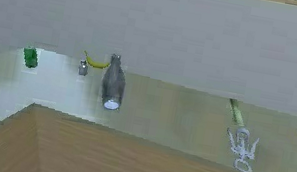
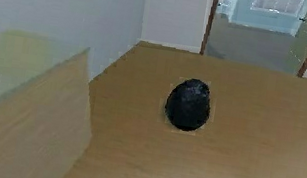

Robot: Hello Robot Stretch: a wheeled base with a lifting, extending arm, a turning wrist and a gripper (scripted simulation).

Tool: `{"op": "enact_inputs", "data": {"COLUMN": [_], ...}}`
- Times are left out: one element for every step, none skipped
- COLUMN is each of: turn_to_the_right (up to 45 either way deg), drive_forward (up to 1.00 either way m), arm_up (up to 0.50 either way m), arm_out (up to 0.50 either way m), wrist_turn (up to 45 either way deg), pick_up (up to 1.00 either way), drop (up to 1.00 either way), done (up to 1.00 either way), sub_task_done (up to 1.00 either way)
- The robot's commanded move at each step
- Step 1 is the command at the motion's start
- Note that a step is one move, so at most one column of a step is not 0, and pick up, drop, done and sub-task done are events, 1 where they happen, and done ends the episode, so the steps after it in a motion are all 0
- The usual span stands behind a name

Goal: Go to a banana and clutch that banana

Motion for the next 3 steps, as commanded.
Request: {"op": "enact_inputs", "data": {"turn_to_the_right": [0.0, -45.0, -45.0], "drive_forward": [0.10, 0.00, 0.00], "arm_up": [0.00, 0.00, 0.00], "arm_out": [0.00, 0.00, 0.00], "wrist_turn": [0.0, 0.0, 0.0], "pick_up": [0.00, 0.00, 0.00], "drop": [0.00, 0.00, 0.00], "done": [0.00, 0.00, 0.00], "sub_task_done": [0.00, 0.00, 0.00]}}
